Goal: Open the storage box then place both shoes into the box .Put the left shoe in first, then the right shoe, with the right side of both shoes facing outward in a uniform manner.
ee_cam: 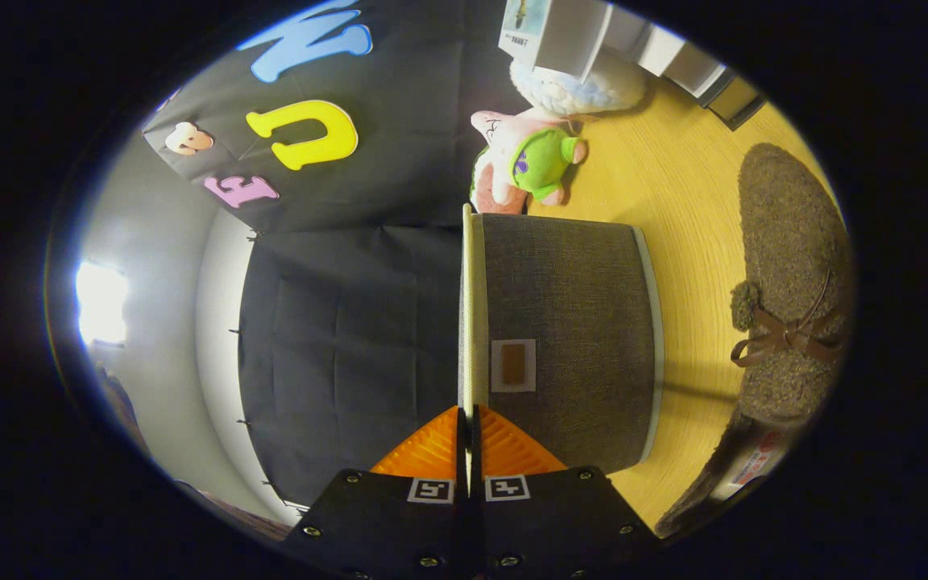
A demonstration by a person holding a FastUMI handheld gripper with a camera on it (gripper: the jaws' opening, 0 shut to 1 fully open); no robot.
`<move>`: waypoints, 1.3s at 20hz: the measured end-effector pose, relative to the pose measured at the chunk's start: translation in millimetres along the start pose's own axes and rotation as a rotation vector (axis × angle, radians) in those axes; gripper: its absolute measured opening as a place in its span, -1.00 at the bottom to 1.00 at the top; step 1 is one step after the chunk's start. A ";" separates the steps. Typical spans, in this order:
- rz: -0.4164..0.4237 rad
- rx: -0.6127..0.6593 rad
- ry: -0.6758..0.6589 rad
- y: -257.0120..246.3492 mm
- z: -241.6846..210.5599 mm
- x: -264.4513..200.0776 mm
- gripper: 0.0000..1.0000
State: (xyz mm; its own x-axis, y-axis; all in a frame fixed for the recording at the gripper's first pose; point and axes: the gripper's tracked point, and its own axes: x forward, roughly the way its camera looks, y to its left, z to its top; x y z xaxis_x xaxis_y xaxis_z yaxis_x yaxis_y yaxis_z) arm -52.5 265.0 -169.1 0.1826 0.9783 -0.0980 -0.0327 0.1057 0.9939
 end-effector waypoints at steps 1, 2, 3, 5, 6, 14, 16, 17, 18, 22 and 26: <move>-0.012 0.009 -0.015 2.4 3.5 -1.4 -1.00; -0.021 0.010 -0.030 5.6 5.2 -1.9 -1.00; -0.036 0.009 -0.044 8.9 7.0 -2.6 -1.00; -0.020 -0.006 -0.067 28.2 6.3 -2.5 -1.00; -0.016 -0.018 -0.073 39.5 4.8 -1.6 -1.00; -0.010 -0.142 -0.067 116.5 -4.9 37.4 -1.00; -0.005 -0.167 -0.061 133.8 -6.7 55.7 -1.00; 0.002 -0.183 -0.063 143.6 -6.3 66.6 -1.00; 0.010 -0.196 -0.058 152.4 -8.0 78.7 -1.00; 0.044 -0.196 -0.029 181.4 -15.3 135.7 -1.00; 0.043 -0.212 0.014 192.2 -28.4 197.5 -1.00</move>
State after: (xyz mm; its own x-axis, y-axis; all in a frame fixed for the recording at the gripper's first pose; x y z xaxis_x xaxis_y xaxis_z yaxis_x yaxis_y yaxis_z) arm -50.7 483.6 1.1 0.1630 0.9849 -0.0578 -0.2464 0.0974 0.9643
